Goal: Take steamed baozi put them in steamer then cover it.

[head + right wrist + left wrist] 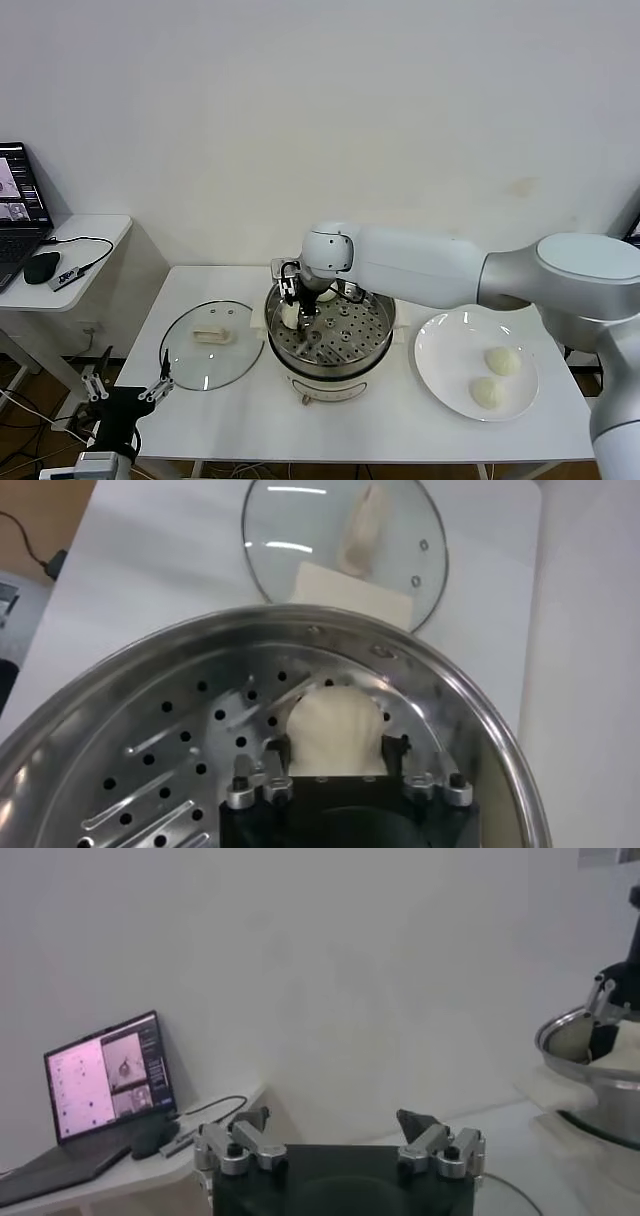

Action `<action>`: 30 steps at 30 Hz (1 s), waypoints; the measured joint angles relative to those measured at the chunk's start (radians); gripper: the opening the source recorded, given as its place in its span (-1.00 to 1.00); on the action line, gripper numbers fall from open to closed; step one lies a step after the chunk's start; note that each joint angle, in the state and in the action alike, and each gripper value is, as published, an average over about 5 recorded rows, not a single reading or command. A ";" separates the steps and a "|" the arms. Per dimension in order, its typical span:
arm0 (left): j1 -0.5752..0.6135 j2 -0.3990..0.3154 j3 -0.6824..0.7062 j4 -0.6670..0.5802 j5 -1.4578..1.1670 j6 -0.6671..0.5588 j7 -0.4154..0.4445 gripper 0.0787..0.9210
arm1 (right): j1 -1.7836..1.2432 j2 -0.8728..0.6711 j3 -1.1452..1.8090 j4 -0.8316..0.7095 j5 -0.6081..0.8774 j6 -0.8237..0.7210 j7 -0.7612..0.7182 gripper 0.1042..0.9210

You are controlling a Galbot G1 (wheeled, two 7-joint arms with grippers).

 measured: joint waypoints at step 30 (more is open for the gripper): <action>0.007 0.008 0.049 -0.020 0.018 0.002 0.000 0.77 | 0.246 -0.514 -0.042 0.356 -0.140 0.218 -0.247 0.76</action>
